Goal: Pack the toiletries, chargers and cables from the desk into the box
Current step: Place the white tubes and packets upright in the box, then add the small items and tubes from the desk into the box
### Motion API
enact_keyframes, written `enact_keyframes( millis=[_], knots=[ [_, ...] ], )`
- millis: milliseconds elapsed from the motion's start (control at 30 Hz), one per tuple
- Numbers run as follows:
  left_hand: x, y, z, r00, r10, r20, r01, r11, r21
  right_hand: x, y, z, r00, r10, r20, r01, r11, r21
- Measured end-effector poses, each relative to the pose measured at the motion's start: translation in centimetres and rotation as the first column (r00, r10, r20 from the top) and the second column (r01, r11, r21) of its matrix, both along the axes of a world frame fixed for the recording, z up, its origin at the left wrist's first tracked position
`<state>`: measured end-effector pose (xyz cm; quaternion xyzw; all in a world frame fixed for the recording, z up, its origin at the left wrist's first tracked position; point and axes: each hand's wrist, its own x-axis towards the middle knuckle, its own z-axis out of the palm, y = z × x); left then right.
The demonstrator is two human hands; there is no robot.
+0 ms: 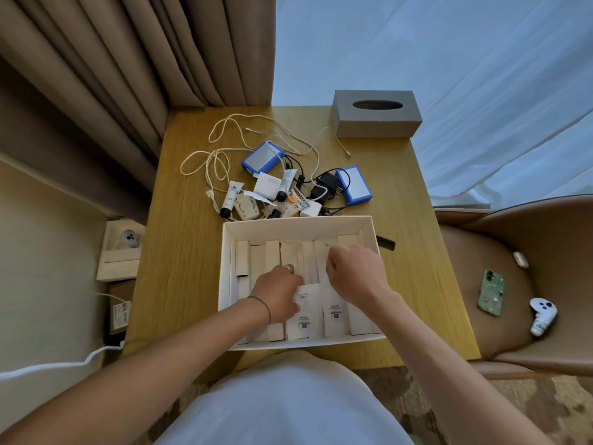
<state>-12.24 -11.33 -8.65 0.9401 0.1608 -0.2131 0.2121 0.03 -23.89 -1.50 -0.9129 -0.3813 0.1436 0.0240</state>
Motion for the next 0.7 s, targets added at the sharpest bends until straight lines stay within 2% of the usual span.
enact_keyframes(
  millis=[100, 233, 333, 400, 467, 567, 700],
  knots=[
    [0.1, -0.4, -0.4, 0.988, -0.153, -0.005, 0.151, 0.969, 0.195, 0.2, -0.1, 0.1, 1.0, 0.0, 0.011, 0.0, 1.0, 0.023],
    [0.3, -0.4, -0.4, 0.975, -0.218, -0.038, 0.221, 0.945, 0.24, 0.8, 0.3, 0.5, 1.0, 0.004, 0.017, -0.006, 0.997, 0.081],
    [0.2, -0.5, 0.4, 0.976, -0.217, -0.004, 0.212, 0.946, 0.246, 1.8, 1.0, 1.1, 0.999, -0.006, 0.032, 0.001, 0.989, 0.145],
    [0.0, -0.5, 1.5, 0.977, -0.196, 0.082, 0.169, 0.953, 0.253, 2.7, 1.9, 1.7, 1.0, 0.004, 0.01, -0.006, 0.978, 0.206],
    [0.0, -0.1, 3.2, 0.959, -0.143, 0.243, 0.09, 0.972, 0.218, 3.7, 3.2, 2.3, 1.0, 0.021, -0.022, -0.015, 0.97, 0.242],
    [0.5, 1.3, 6.5, 0.889, -0.023, 0.457, -0.026, 0.995, 0.101, 5.2, 5.7, 2.9, 0.998, 0.021, -0.061, -0.003, 0.956, 0.292],
    [1.3, 3.8, 9.4, 0.782, 0.176, 0.598, -0.215, 0.977, -0.007, 7.0, 9.8, 2.2, 0.988, 0.041, -0.15, 0.001, 0.962, 0.272]
  ],
)
